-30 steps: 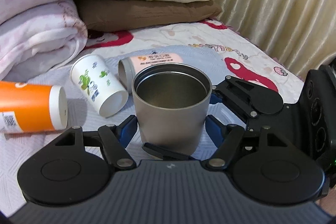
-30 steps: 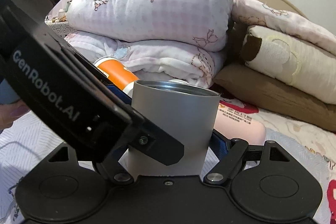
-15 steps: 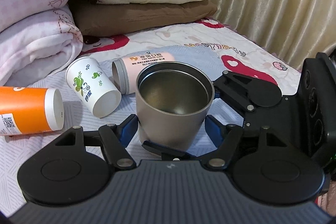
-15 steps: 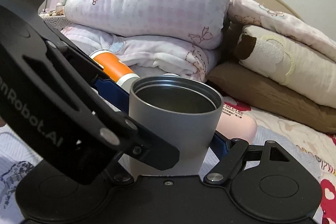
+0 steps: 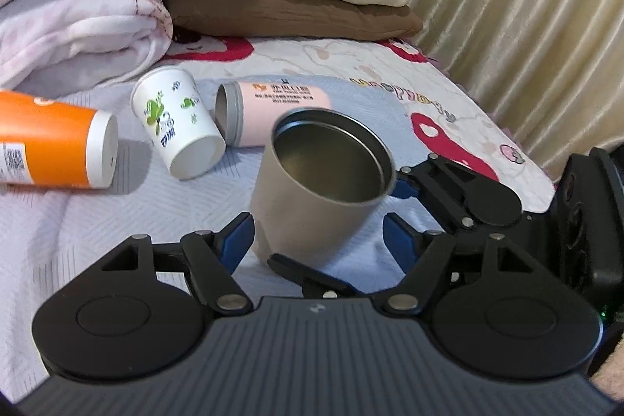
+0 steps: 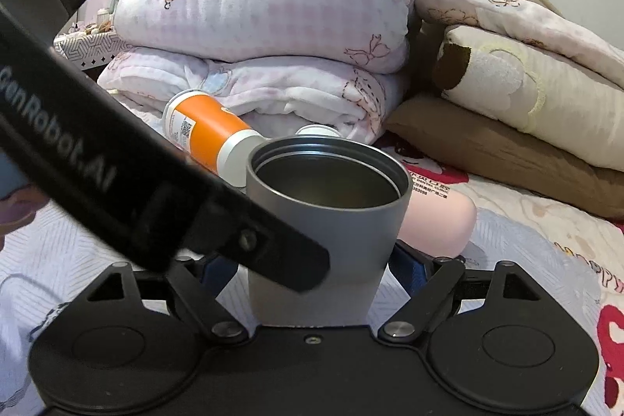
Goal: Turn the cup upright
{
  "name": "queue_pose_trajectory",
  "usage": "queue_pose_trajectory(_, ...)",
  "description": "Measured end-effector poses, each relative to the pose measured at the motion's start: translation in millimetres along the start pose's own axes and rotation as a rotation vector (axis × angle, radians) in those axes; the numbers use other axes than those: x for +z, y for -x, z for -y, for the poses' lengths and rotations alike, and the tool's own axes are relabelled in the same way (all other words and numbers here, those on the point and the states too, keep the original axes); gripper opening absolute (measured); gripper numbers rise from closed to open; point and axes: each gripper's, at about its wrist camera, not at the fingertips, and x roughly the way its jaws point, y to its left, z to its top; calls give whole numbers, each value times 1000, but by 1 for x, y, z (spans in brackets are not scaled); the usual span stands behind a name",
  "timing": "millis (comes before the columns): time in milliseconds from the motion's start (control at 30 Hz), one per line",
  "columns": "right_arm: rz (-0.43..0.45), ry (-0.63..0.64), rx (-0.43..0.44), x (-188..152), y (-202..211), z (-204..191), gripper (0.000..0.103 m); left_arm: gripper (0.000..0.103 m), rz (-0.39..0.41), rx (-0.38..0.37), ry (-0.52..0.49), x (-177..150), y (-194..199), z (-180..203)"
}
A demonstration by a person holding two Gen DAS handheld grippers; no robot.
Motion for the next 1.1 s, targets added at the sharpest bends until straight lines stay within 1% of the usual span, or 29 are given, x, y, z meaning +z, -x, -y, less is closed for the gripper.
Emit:
queue_pose_trajectory(100, -16, -18, 6, -1, 4, 0, 88, 72, -22, 28, 4, -4, 6, 6)
queue_pose_trajectory(233, -44, -41, 5, -3, 10, -1, 88, 72, -3, 81, 33, -11, 19, 15)
queue_pose_trajectory(400, -60, -49, 1, 2, 31, -4, 88, 72, 6, 164, 63, -11, 45, 27)
queue_pose_trajectory(500, -97, -104, -25, 7, 46, -4, 88, 73, 15, 198, 99, -8, 67, 33)
queue_pose_trajectory(567, -129, -176, -35, 15, 56, 0, 88, 73, 14, 213, 136, -6, 81, 35)
queue_pose_trajectory(667, -112, -258, -14, 26, 78, 3, 88, 73, -3, 229, 167, 0, 97, 40)
queue_pose_trajectory(733, -99, -261, -30, 36, 93, 1, 88, 74, -1, 252, 166, 4, 110, 46)
queue_pose_trajectory(833, -71, -259, -56, 53, 118, 0, 88, 79, -11, 293, 155, 10, 130, 58)
queue_pose_trajectory(900, -61, -275, -58, 64, 132, 2, 88, 83, -19, 336, 139, 11, 143, 65)
queue_pose_trajectory(967, -56, -291, -55, 75, 146, 4, 88, 94, -21, 395, 145, 8, 155, 70)
queue_pose_trajectory(1033, -53, -306, -54, 83, 160, 6, 88, 96, -34, 431, 177, 6, 166, 72)
queue_pose_trajectory(1100, -58, -312, -66, 91, 174, 7, 88, 96, -37, 444, 190, 4, 177, 73)
